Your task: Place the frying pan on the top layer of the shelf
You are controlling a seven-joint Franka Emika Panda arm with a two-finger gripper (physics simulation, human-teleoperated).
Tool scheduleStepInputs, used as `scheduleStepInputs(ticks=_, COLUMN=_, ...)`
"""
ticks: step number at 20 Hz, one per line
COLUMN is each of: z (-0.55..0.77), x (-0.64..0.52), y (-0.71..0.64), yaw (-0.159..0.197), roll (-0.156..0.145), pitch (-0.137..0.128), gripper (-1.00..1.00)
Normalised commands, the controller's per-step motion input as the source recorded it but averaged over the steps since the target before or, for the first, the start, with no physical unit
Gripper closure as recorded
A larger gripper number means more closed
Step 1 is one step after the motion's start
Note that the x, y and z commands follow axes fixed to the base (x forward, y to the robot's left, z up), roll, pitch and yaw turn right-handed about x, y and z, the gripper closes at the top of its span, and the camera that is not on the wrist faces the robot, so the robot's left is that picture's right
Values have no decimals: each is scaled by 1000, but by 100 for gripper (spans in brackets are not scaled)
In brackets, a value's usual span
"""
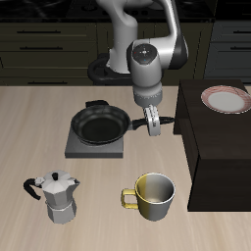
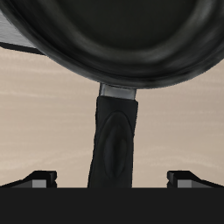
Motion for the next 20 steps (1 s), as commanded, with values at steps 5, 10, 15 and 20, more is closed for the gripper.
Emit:
scheduleStepInputs(ticks=5, z=-239, x=-68, y=245, yaw=15, roll=48, pitch=31, gripper=-100)
scheduleStepInputs(ticks=10, z=-230, x=-97, y=248, yaw=3, roll=57, pitch=23, gripper=-100)
scheduleStepInputs(ticks=15, z=8, x=-24, y=35, yaw=9, roll=31, pitch=-24, gripper=100)
scheduleStepInputs(ticks=20, z=176, x=-26, y=-75, yaw=33, roll=-9, pitch=-52, gripper=100)
